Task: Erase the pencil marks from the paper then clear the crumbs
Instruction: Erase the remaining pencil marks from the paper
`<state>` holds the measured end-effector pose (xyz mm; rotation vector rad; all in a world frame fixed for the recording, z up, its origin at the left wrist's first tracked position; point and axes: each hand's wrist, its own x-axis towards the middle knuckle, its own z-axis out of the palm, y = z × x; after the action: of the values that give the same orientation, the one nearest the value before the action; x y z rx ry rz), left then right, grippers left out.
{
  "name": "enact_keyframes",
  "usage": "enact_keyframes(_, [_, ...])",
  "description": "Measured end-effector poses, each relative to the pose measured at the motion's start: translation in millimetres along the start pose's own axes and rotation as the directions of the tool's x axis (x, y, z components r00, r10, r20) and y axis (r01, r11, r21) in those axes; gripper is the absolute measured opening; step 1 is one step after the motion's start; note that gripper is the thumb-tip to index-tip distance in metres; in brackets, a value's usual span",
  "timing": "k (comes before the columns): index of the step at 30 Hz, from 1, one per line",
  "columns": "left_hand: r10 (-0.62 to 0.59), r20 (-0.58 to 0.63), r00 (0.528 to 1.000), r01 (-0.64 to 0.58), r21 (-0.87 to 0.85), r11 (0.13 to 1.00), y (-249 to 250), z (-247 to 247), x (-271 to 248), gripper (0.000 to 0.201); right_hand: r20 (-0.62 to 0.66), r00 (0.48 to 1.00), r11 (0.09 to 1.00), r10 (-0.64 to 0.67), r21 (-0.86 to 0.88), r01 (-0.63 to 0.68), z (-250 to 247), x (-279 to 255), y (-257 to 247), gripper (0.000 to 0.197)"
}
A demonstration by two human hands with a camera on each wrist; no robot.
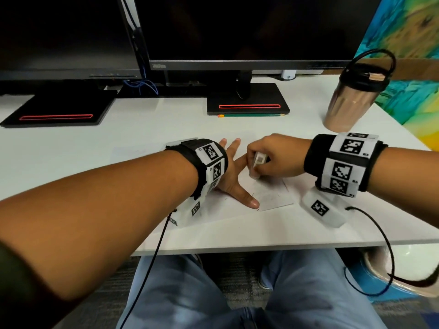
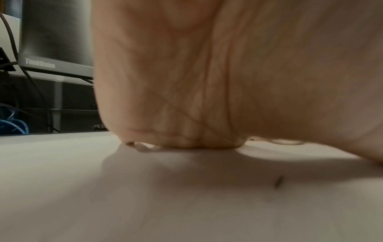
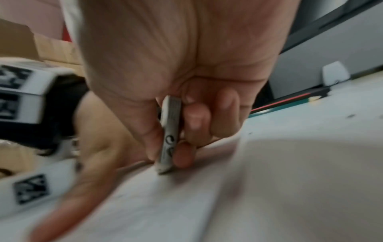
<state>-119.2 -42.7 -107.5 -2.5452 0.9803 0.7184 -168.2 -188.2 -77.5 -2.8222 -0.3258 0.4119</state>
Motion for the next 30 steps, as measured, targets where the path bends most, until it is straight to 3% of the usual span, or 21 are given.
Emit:
enact_keyframes(2, [-0.003, -0.003, 1.000, 0.003, 0.011, 1.000, 0.5, -0.3, 0.2, 0.128, -0.042, 0.999, 1.000, -0.006, -0.026, 0.005, 1.2, 0.1, 2.9, 0.009])
enact_keyframes(5, [-0.008, 0.006, 1.000, 0.008, 0.020, 1.000, 2.1, -2.4, -3.1, 0.124, 0.040, 0.996, 0.997, -0.078, -0.009, 0.079, 8.3, -5.1, -4.1, 0.009])
enact_keyframes(9, [0.000, -0.018, 1.000, 0.000, 0.010, 1.000, 2.8, -3.2, -4.4, 0.129, -0.021, 1.000, 1.000, 0.010, -0.001, -0.010, -1.2, -2.9, 7.8, 0.006])
enact_keyframes(13, [-0.019, 0.006, 1.000, 0.019, 0.036, 0.999, 3.9, -4.8, -5.7, 0.126, 0.050, 0.994, 0.995, -0.096, 0.003, 0.096, 8.8, -6.5, -2.3, 0.010])
enact_keyframes(17, [-0.012, -0.010, 1.000, 0.012, 0.021, 1.000, 4.0, -5.0, -6.4, 0.129, -0.010, 1.000, 1.000, -0.013, 0.026, 0.014, 0.3, -4.5, 9.6, 0.005])
enact_keyframes(21, [-0.018, -0.004, 1.000, 0.018, 0.040, 0.999, 3.2, -4.7, -5.9, 0.127, 0.036, 0.994, 0.995, -0.101, 0.022, 0.100, 10.9, -7.2, 2.1, 0.009])
enact_keyframes(26, [-0.013, -0.005, 1.000, 0.013, 0.020, 1.000, 3.3, -5.3, -5.4, 0.131, -0.044, 0.999, 1.000, -0.012, -0.003, 0.012, 1.9, -6.2, 12.4, 0.007])
enact_keyframes(30, [-0.018, 0.004, 1.000, 0.018, 0.029, 0.999, 3.7, -5.2, -6.4, 0.128, 0.059, 0.993, 0.994, -0.107, 0.004, 0.106, 10.0, -12.1, 0.4, 0.010])
